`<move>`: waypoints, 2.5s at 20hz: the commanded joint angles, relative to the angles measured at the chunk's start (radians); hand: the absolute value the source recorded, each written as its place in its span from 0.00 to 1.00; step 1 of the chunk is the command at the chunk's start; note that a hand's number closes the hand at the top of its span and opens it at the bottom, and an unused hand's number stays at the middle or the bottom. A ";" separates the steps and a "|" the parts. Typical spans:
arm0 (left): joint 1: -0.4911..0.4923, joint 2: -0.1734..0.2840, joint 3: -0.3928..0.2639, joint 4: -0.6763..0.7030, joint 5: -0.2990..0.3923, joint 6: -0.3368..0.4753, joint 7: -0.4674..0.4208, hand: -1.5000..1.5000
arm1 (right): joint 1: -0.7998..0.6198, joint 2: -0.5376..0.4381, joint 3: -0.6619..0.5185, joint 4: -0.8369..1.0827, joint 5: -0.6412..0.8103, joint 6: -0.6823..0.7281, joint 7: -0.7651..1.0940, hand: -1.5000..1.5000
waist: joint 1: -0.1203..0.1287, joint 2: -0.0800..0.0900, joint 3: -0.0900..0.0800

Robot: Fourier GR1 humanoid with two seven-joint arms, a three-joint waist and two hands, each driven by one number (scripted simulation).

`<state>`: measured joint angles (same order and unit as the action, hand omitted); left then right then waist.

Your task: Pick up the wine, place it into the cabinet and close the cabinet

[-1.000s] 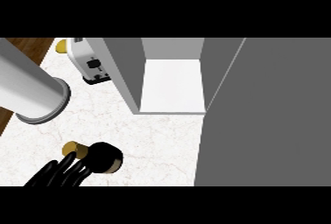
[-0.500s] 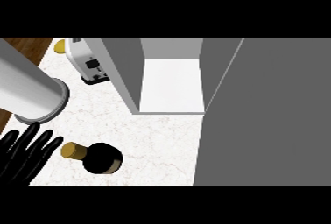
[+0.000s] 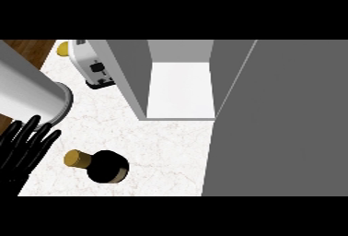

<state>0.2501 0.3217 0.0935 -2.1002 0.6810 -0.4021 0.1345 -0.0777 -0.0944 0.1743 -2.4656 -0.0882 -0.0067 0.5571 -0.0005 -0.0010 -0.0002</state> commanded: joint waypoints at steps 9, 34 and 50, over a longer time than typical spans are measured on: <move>-0.150 -0.080 -0.021 0.420 -0.251 -0.144 -0.178 0.00 | 0.023 0.039 0.058 -0.088 0.039 -0.020 0.052 0.00 | -0.005 0.001 0.000; -0.350 -0.081 -0.017 1.272 -0.649 -0.287 -0.814 0.00 | 0.049 0.016 -0.075 -0.114 -0.089 0.063 0.035 0.00 | -0.011 0.002 0.000; -0.473 -0.121 -0.067 1.519 -0.647 -0.331 -0.935 0.00 | 0.075 0.046 0.027 -0.124 0.004 0.063 0.049 0.00 | -0.017 0.000 -0.001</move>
<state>-0.2131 0.2011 0.0378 -0.6025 0.0318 -0.6042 -0.6845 -0.0913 -0.0529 0.1663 -2.4769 -0.0613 0.0456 0.5860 -0.0142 0.0011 -0.0017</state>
